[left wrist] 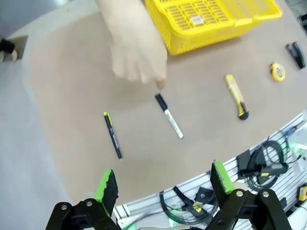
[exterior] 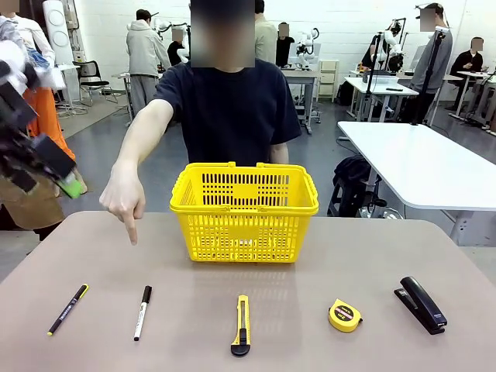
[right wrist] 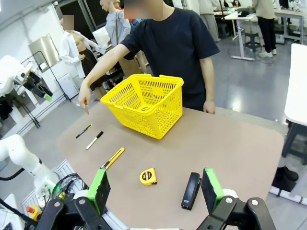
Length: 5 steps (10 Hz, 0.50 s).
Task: Place the items the person wants into the basket.
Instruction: Pick up the item the person points to and place it in the Market Basket.
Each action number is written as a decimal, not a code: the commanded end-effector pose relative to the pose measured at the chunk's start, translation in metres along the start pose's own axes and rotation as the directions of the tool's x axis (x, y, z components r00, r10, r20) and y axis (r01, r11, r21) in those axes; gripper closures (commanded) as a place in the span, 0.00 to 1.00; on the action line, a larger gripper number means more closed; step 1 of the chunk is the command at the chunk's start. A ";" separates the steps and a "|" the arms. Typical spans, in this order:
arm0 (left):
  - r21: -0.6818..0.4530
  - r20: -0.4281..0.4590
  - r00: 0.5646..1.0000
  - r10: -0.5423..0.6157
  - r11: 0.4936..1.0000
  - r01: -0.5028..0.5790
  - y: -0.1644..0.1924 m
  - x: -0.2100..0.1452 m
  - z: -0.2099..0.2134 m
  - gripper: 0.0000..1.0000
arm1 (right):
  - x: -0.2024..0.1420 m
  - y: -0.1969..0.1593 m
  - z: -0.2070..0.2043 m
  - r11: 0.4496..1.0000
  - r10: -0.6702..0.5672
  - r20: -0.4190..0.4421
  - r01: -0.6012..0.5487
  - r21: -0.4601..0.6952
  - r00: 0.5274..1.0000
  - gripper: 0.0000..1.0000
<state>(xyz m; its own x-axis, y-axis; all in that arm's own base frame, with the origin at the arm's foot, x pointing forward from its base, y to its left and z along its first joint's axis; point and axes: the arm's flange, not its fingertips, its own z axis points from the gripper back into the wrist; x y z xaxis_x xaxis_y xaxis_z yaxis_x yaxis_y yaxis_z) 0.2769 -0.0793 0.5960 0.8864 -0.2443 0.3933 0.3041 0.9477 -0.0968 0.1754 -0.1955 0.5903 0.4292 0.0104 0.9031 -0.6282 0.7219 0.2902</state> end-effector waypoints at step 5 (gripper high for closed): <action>0.150 -0.007 0.998 0.069 0.986 -0.067 -0.028 -0.008 -0.044 0.00 | 0.001 -0.002 -0.002 1.000 0.003 0.012 -0.003 0.004 1.000 0.00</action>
<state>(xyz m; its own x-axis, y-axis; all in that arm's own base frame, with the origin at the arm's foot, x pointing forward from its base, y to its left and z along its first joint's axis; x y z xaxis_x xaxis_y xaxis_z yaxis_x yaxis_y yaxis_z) 0.2761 -0.1146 0.5457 0.9099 -0.1800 0.3738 0.1803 0.9830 0.0343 0.1754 -0.1955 0.5903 0.4294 0.0103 0.9030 -0.6280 0.7220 0.2904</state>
